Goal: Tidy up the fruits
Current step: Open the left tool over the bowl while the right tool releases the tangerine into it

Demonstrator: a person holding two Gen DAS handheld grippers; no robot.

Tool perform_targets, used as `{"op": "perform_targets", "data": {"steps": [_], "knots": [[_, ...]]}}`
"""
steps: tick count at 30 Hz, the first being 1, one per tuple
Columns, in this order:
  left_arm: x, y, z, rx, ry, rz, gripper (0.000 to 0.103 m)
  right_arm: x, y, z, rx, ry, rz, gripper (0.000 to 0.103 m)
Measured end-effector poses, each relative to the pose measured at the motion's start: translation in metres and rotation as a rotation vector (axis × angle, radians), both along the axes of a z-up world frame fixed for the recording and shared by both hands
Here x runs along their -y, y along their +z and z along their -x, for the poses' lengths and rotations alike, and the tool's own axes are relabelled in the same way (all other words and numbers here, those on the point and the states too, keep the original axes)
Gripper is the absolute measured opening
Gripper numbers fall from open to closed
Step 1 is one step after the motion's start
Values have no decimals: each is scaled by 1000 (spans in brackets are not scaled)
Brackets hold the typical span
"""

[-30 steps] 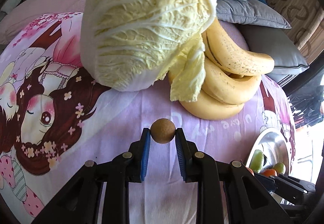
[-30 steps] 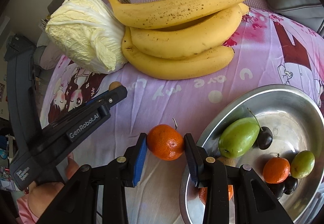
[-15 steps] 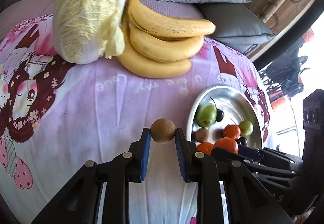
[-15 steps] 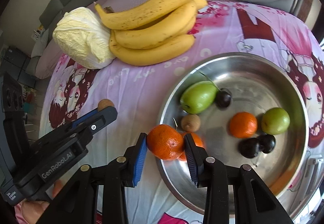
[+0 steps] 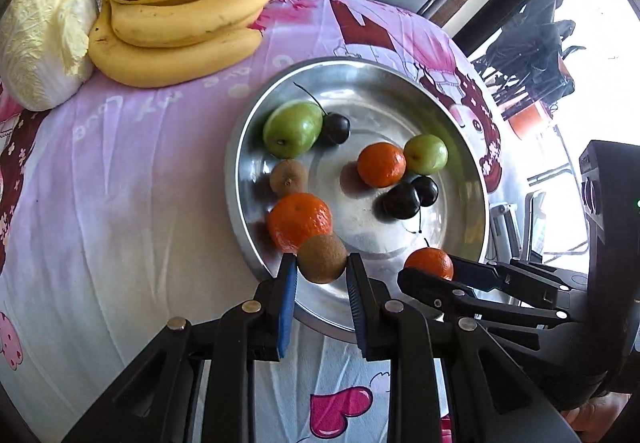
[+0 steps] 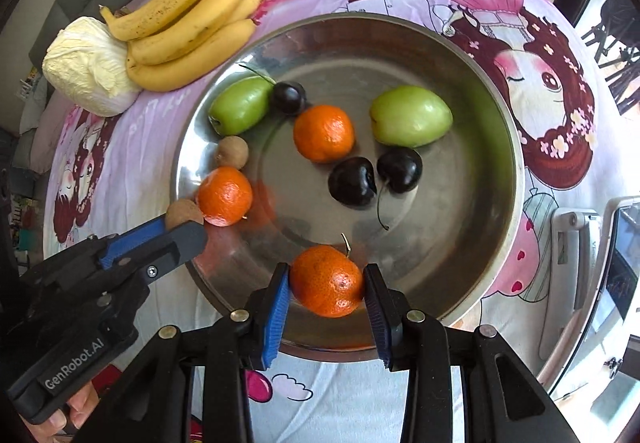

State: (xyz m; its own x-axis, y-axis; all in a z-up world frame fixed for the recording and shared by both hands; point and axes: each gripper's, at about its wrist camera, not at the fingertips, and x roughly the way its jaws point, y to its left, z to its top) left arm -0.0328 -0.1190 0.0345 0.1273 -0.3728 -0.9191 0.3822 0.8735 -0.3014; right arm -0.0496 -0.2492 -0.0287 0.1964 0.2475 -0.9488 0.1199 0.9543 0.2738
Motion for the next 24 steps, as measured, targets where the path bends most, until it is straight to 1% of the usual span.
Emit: {"op": "perform_targets", "data": {"steps": [5, 12, 15, 17, 19, 21, 23, 24], "knots": [[9, -9, 2, -48, -24, -25, 26, 2, -5, 2, -21, 2, 18, 39], [8, -9, 4, -70, -29, -32, 27, -4, -7, 0, -22, -14, 18, 40], [7, -4, 5, -63, -25, -32, 34, -3, -4, 0, -13, -27, 20, 41], [3, 2, 6, -51, -15, -43, 48, -2, -3, 1, -11, -36, 20, 41], [-3, 6, 8, -41, -9, -47, 54, -3, -1, 4, -8, -43, 8, 48], [-12, 8, 12, -30, 1, -65, 59, -5, 1, 7, -2, -39, 4, 51], [-22, 8, 16, -15, 12, -96, 69, -9, 5, 13, 7, -38, 3, 54], [-28, 7, 19, -8, 22, -117, 71, -10, 6, 14, 11, -37, 4, 56]]}}
